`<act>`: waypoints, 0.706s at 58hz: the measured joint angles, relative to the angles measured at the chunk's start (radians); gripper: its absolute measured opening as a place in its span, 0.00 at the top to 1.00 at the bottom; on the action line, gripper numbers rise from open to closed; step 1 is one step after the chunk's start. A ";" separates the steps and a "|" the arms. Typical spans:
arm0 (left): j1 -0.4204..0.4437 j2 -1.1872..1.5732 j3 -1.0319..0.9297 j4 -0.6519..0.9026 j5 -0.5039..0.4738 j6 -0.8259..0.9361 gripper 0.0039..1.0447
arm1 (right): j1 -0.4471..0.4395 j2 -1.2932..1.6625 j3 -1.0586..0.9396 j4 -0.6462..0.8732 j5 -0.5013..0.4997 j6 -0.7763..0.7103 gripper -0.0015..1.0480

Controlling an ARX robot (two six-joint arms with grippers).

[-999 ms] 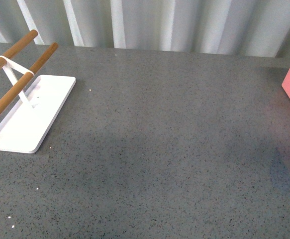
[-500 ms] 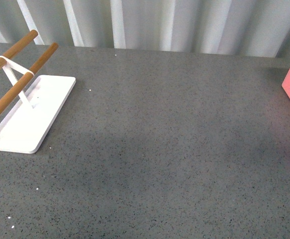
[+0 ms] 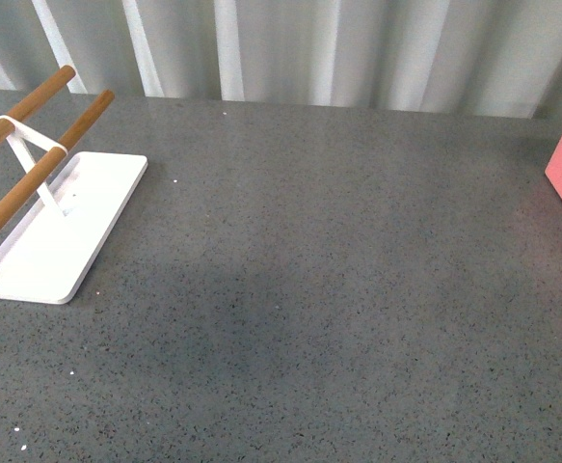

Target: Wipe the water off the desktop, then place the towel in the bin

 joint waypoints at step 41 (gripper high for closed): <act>0.000 0.000 0.000 0.000 0.000 0.000 0.06 | 0.396 -0.467 -0.863 0.658 0.523 0.047 0.97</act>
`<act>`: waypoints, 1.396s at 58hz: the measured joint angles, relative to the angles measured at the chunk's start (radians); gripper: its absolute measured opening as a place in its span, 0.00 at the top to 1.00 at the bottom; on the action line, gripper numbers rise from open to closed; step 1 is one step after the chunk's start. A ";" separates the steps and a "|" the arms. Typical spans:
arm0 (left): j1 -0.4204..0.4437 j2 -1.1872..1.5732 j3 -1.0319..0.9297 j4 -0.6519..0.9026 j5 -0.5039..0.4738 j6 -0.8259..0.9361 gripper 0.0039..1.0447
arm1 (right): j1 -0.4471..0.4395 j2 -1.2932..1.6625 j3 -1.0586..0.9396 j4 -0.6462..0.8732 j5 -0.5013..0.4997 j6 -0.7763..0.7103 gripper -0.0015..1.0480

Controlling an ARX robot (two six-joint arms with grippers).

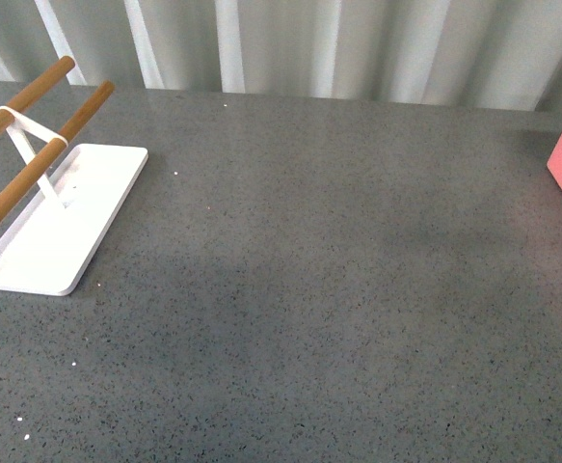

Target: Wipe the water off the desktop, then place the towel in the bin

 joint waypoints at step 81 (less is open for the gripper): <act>0.000 0.000 0.000 0.000 0.000 0.000 0.06 | 0.000 -0.779 -0.181 -0.566 0.003 0.006 0.97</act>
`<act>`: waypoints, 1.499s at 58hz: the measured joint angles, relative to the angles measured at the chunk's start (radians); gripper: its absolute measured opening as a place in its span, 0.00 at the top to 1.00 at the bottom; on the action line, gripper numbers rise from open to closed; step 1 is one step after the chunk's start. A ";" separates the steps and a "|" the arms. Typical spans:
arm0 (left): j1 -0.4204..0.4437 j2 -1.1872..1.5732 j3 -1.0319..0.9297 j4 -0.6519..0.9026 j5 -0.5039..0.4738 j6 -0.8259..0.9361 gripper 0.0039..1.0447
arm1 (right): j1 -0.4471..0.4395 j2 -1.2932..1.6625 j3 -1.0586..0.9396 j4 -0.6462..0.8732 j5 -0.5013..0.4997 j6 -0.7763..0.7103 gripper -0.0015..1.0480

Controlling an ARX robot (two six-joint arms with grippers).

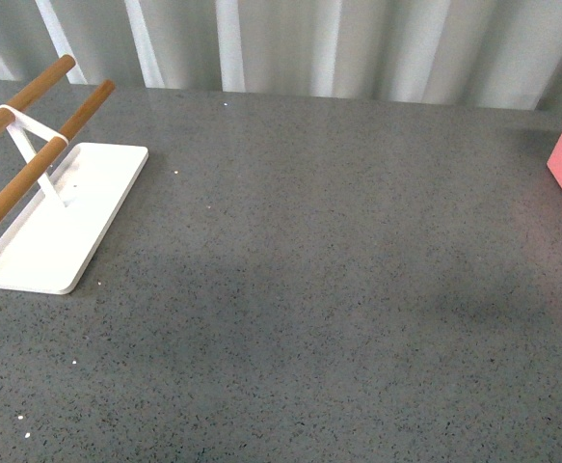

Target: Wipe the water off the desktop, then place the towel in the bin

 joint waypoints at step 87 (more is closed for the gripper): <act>0.000 -0.001 0.000 0.000 0.000 0.000 0.06 | 0.000 -0.280 0.000 -0.286 0.003 0.002 0.07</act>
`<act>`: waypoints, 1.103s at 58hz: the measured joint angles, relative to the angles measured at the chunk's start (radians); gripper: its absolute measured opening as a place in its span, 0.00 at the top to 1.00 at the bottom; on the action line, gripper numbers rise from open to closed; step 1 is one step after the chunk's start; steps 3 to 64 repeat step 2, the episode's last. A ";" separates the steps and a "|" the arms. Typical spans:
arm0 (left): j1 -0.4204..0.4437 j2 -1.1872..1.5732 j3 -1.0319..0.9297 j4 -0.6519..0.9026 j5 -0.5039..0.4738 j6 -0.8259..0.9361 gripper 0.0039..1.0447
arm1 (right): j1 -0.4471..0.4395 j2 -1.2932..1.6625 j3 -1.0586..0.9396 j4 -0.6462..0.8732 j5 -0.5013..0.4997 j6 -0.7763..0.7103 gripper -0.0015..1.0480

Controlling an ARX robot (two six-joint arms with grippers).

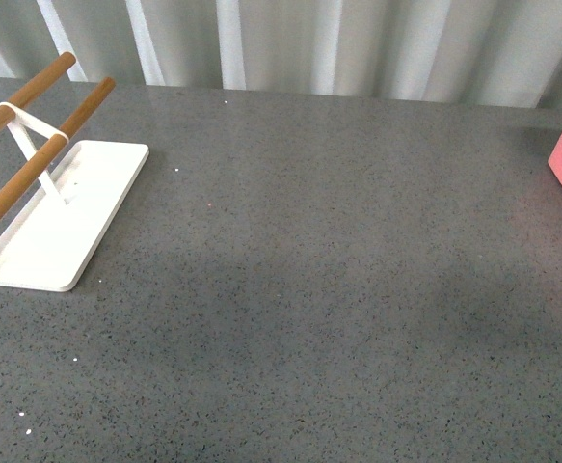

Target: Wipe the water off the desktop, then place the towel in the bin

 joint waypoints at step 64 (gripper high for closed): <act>0.000 0.000 0.000 0.000 0.000 0.000 0.06 | 0.000 0.000 0.000 0.000 0.000 0.000 0.07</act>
